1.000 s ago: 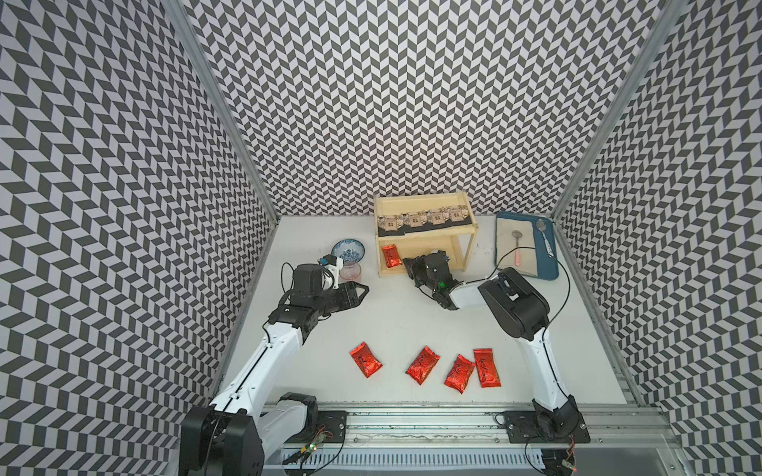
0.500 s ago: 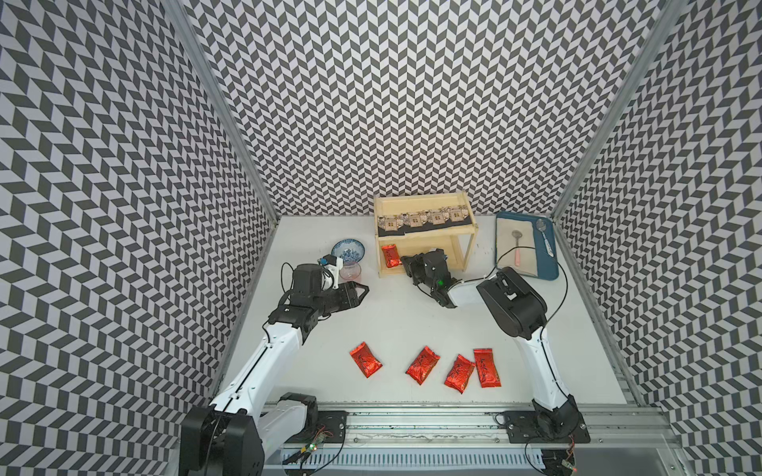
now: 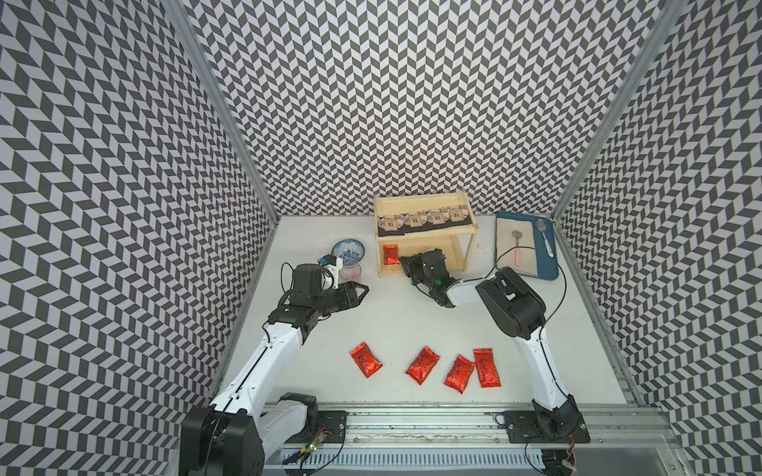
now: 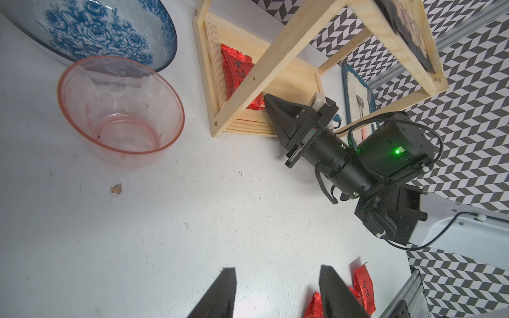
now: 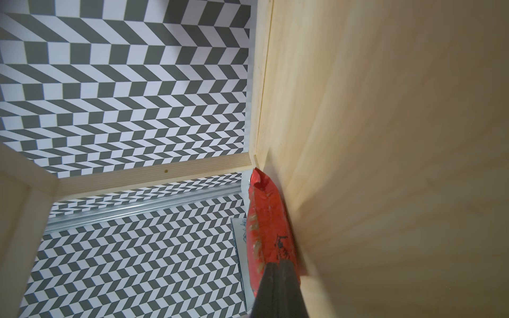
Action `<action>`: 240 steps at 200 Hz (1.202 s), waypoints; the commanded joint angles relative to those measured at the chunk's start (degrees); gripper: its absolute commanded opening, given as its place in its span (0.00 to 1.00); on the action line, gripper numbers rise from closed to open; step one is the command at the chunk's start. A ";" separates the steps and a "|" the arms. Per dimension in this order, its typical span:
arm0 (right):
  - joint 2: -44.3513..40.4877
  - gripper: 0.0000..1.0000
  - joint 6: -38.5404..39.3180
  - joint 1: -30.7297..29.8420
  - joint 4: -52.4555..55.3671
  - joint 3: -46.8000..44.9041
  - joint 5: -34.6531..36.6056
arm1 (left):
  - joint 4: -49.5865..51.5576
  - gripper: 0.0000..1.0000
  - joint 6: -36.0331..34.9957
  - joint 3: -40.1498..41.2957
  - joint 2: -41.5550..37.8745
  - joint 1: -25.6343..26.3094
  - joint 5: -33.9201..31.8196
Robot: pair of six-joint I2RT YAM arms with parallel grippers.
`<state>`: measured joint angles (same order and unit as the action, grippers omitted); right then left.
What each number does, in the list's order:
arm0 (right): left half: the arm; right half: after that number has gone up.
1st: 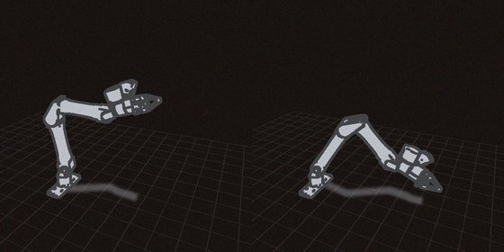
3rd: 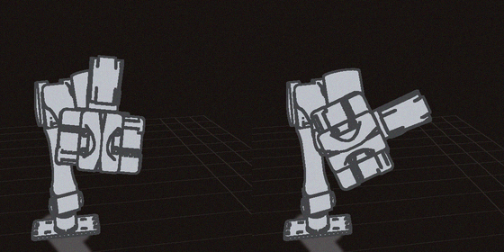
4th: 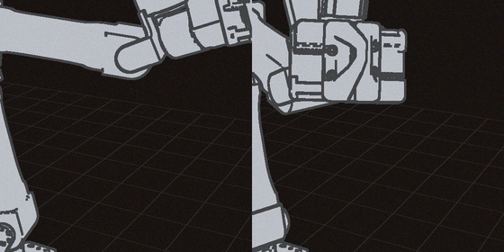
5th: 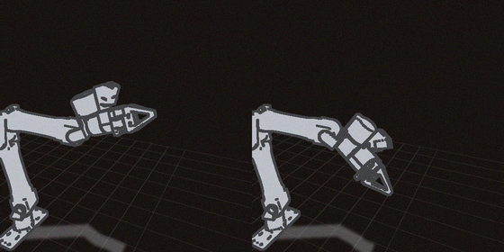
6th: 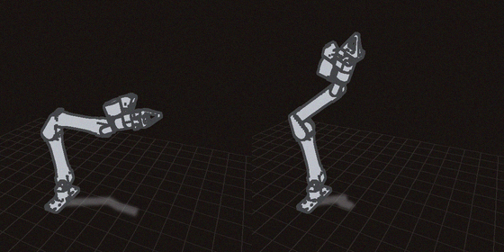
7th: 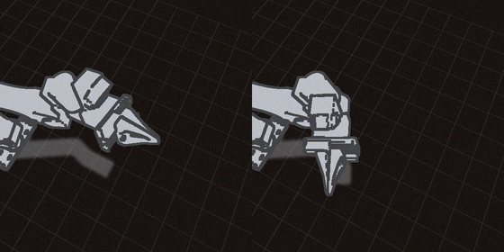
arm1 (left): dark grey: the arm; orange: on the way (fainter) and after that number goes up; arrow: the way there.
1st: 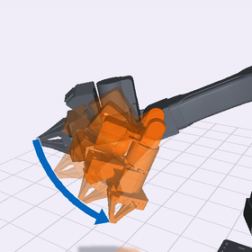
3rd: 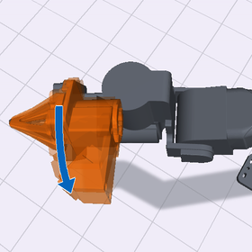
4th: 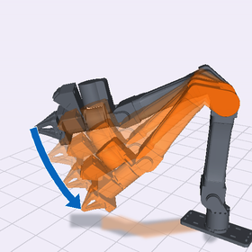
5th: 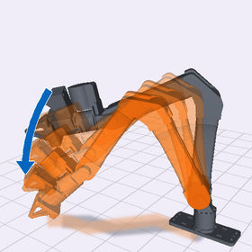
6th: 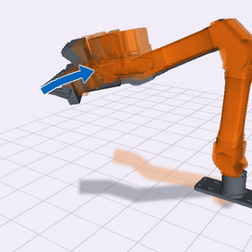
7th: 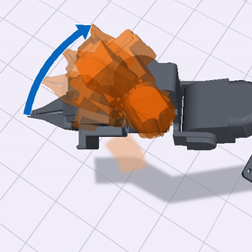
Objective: Place the tea bags on the shelf by color
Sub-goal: Place the tea bag on the shelf, then move the tea bag to the center of the board.
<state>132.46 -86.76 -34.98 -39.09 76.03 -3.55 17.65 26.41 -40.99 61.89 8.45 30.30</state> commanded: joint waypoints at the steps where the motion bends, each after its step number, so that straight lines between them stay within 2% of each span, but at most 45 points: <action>1: 1.39 0.00 0.57 -0.44 -1.13 1.31 -0.33 | -0.51 0.53 -1.04 -0.58 -0.01 -0.53 0.72; 46: -0.97 0.00 2.27 -0.13 -0.49 -0.98 -0.15 | -0.51 0.53 -1.07 -0.62 -0.02 -0.62 0.72; 77: -7.45 0.11 8.09 0.00 1.36 -5.58 -0.35 | -0.60 0.53 -1.01 -0.56 0.07 -0.66 0.72; 113: -21.27 0.23 20.08 -0.33 4.86 -16.29 -1.54 | -1.27 0.54 -0.06 0.31 -0.76 0.02 0.66; 146: -35.93 0.28 33.48 -2.54 13.54 -27.04 -2.23 | -4.52 0.57 3.44 3.95 -3.42 3.79 -1.07; 189: -50.53 0.29 49.17 -7.25 23.48 -36.36 0.19 | -7.28 0.58 7.22 7.33 -3.04 8.34 -3.58; 240: -63.02 0.34 61.10 -8.80 28.56 -43.50 -2.33 | -8.84 0.62 9.56 8.17 -0.80 12.74 -5.90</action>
<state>74.17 -34.72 -42.83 -13.34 34.59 -5.23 11.99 34.24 -33.71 60.82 19.62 26.39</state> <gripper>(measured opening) 0.323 0.608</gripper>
